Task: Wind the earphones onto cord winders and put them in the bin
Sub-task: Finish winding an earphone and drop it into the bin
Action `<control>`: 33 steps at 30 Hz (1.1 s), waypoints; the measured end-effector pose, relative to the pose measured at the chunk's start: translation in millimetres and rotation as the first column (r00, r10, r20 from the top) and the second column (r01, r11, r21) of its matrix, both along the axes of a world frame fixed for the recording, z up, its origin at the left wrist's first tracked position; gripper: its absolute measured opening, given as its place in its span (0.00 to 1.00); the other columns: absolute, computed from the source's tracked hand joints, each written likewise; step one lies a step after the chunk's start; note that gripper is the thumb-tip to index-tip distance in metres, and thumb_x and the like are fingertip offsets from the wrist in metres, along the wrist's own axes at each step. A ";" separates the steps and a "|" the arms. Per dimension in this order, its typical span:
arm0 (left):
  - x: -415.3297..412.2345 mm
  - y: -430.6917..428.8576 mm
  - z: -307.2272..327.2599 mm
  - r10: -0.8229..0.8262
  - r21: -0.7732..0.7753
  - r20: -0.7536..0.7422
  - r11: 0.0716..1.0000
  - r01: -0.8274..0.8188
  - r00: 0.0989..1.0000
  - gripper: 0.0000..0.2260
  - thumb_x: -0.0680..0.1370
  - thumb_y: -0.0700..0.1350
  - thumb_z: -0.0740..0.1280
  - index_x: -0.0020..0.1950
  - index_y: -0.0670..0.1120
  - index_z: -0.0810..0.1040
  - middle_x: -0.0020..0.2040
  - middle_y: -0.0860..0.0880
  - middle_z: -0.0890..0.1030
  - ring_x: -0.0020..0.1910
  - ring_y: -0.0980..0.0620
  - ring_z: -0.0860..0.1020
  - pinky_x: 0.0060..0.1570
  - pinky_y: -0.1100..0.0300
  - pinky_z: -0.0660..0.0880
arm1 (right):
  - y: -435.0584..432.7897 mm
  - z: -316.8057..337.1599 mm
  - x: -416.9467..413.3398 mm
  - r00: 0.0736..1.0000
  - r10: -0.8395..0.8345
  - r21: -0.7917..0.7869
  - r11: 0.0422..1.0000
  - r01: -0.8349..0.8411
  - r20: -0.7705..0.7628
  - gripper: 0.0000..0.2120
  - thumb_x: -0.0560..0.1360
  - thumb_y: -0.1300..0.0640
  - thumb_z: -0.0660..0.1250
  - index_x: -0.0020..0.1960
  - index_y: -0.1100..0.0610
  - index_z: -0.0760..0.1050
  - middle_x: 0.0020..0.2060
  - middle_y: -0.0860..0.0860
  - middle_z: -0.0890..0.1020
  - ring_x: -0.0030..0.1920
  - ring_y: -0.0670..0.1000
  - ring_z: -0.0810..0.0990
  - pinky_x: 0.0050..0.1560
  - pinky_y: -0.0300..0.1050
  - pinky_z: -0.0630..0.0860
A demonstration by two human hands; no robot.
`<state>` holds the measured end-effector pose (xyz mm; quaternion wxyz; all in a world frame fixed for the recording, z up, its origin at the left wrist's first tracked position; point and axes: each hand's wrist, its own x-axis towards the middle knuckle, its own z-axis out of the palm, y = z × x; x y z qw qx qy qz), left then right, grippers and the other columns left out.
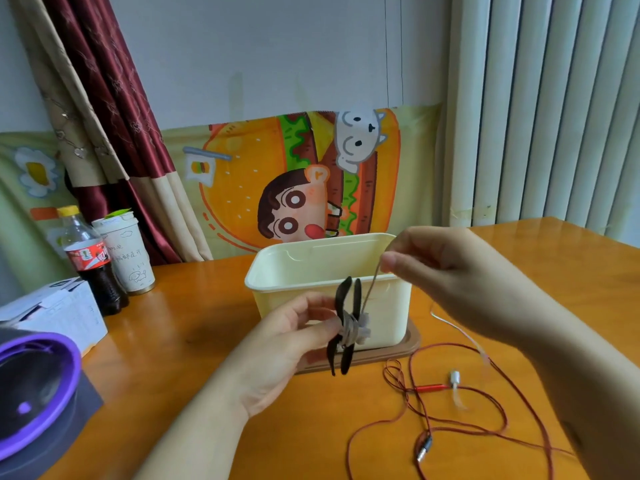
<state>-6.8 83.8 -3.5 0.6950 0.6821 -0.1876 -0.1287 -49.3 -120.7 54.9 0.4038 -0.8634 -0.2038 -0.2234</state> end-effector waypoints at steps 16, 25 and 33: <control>2.5 8.9 20.5 -0.059 -0.523 -0.089 0.852 0.003 0.994 0.25 0.67 0.46 0.77 0.62 0.42 0.79 0.59 0.40 0.82 0.53 0.50 0.83 0.43 0.56 0.82 | 38.4 -51.6 22.6 0.970 0.095 -0.054 0.993 -0.109 -0.222 0.10 0.79 0.50 0.62 0.45 0.51 0.81 0.26 0.47 0.70 0.26 0.44 0.65 0.28 0.36 0.62; 4.6 8.3 10.7 0.268 -0.157 0.020 0.952 -0.261 0.963 0.09 0.79 0.38 0.64 0.55 0.49 0.79 0.47 0.51 0.85 0.45 0.57 0.82 0.45 0.59 0.75 | 34.5 -23.1 -0.5 0.995 0.062 -0.203 0.976 -0.077 -0.079 0.07 0.77 0.50 0.64 0.48 0.48 0.81 0.31 0.40 0.77 0.35 0.39 0.76 0.35 0.35 0.72; -2.7 9.2 11.5 -0.139 -0.026 -0.019 0.990 0.138 0.990 0.16 0.72 0.43 0.71 0.60 0.44 0.78 0.58 0.38 0.81 0.59 0.38 0.80 0.46 0.58 0.79 | 14.6 -8.1 3.6 0.996 -0.028 -0.033 0.999 0.031 0.089 0.15 0.66 0.39 0.67 0.38 0.51 0.79 0.27 0.51 0.76 0.28 0.45 0.69 0.29 0.37 0.65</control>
